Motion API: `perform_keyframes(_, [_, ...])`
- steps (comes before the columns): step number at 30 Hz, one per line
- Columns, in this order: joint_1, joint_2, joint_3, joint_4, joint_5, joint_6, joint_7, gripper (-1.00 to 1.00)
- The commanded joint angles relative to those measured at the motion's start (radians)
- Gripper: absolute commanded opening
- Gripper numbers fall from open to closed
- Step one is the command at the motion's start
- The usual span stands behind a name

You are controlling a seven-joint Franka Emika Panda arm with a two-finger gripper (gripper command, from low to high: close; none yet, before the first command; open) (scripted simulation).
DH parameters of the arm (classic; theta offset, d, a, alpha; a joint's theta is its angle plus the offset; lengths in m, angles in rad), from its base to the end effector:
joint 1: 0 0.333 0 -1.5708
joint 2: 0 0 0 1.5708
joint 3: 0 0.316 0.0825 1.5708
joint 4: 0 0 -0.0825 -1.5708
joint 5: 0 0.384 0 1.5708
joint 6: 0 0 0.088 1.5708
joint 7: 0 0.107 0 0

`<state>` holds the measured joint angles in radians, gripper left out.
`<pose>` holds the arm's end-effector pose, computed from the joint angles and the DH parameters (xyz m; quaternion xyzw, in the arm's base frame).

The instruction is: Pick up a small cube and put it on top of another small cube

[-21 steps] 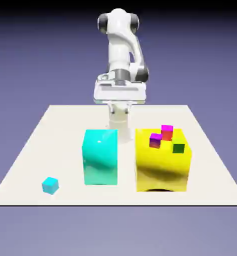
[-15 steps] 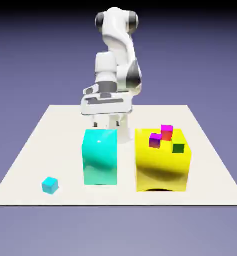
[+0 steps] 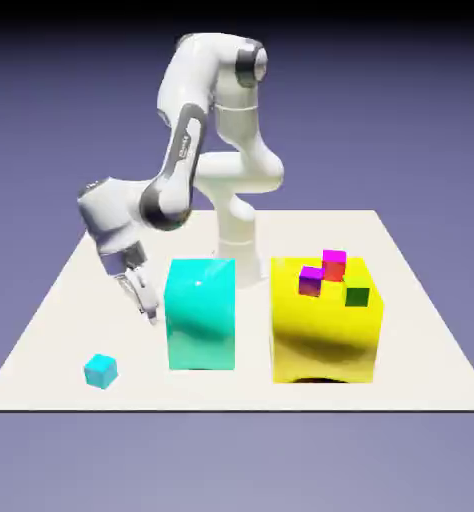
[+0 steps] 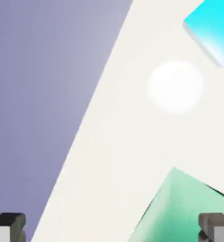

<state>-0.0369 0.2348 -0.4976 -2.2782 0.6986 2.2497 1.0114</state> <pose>0.4472 -0.2477 0.2493 -0.5064 0.8362 0.1390 0.1581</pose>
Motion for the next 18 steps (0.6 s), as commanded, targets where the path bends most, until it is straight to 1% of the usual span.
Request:
perform_keyframes(1, [-0.002, 0.036, -0.022, 0.024, 0.032, -0.035, 0.012, 0.0])
perform_keyframes(16, [-0.035, 0.58, -0.359, 0.383, 0.503, -0.567, 0.195, 0.0])
perform_keyframes(18, [-0.036, 0.59, -0.365, 0.39, 0.512, -0.577, 0.198, 0.0])
